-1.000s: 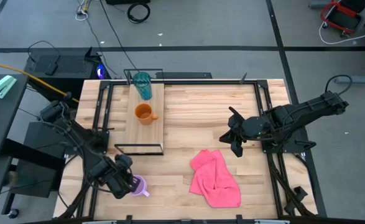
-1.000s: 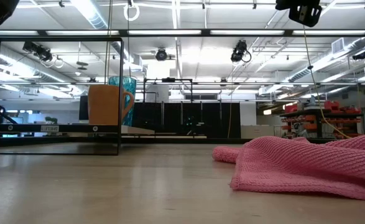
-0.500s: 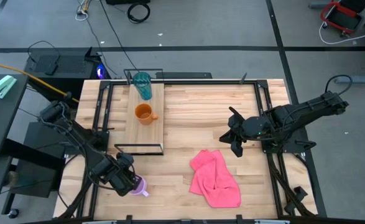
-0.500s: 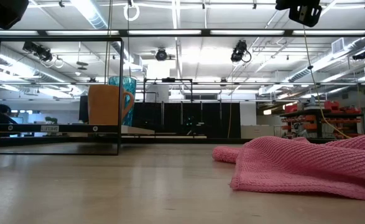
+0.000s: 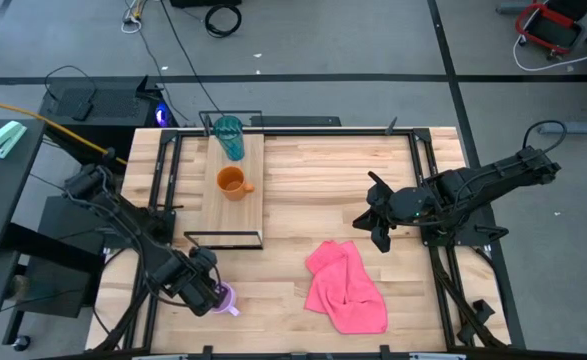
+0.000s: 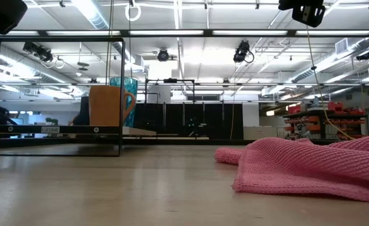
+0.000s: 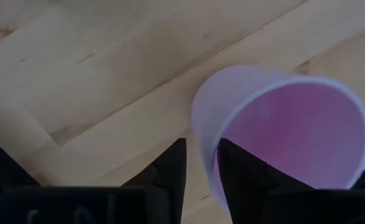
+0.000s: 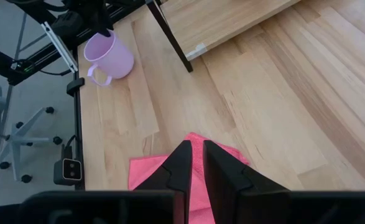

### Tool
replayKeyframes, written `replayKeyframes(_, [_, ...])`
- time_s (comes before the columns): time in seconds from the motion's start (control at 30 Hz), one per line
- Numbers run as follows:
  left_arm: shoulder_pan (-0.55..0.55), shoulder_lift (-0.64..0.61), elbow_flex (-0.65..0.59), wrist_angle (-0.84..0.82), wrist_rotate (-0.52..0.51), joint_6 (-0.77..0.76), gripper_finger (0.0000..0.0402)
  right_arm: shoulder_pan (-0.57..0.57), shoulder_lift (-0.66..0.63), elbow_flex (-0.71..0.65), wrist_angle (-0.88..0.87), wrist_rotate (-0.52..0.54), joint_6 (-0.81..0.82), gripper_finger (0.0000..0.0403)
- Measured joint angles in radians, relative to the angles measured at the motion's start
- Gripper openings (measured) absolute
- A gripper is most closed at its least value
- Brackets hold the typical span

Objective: Stack small to large cups/mugs on shelf
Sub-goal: Put the pink mug on the shelf

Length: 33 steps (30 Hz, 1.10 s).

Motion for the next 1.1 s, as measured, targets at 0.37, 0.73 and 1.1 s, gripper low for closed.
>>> replayKeyframes(0.37, [0.014, 0.01, 0.0, 0.001, 0.0, -0.002, 0.0048, 0.0, 0.0, 0.0, 0.0, 0.0, 0.0, 0.0046])
replayKeyframes(0.73, [0.015, 0.01, 0.007, 0.094, -0.003, 0.032, 0.0019, 0.0, 0.0, 0.0, 0.0, 0.0, -0.005, 0.0046])
replayKeyframes(1.1, [0.039, -0.048, 0.199, 0.193, -0.016, 0.197, 0.0012, 0.0, 0.0, 0.0, 0.0, 0.0, -0.026, 0.0046])
